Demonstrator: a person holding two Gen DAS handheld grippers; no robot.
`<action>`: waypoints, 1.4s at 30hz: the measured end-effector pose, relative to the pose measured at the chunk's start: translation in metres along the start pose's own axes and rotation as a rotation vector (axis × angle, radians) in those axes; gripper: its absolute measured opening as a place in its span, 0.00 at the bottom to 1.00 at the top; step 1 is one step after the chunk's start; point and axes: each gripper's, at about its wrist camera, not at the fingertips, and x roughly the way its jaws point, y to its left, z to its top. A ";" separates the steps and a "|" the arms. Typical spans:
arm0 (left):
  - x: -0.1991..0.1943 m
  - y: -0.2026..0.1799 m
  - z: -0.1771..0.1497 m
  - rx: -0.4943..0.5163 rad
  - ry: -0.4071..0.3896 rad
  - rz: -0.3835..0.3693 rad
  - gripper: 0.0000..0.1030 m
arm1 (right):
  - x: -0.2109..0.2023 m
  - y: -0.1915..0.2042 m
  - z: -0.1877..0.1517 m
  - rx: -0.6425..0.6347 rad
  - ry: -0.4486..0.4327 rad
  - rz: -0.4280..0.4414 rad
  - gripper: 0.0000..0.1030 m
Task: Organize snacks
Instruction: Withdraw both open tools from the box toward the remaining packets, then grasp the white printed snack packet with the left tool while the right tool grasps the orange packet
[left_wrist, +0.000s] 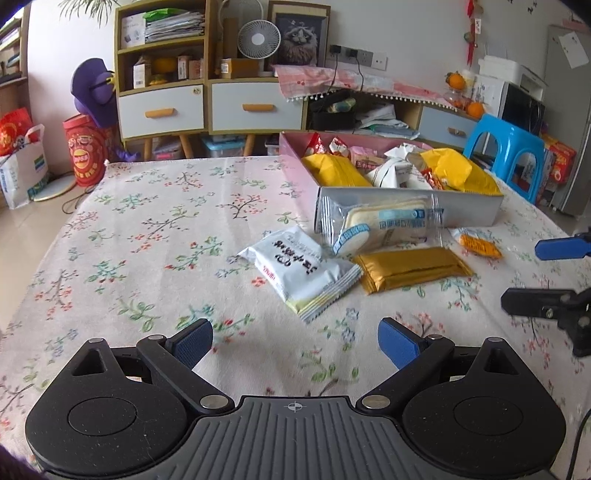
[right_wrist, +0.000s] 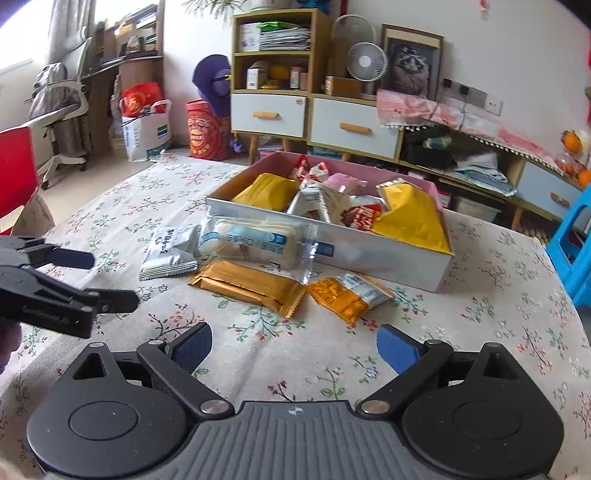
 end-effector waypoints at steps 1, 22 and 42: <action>0.003 0.001 0.002 -0.013 -0.002 -0.002 0.95 | 0.002 0.000 0.002 -0.007 -0.002 0.000 0.85; 0.051 -0.004 0.037 -0.129 0.022 0.141 0.94 | 0.061 -0.056 0.016 0.118 0.078 -0.057 0.85; 0.032 0.005 0.024 -0.022 0.050 0.098 0.88 | 0.061 -0.052 0.022 0.228 0.079 0.060 0.86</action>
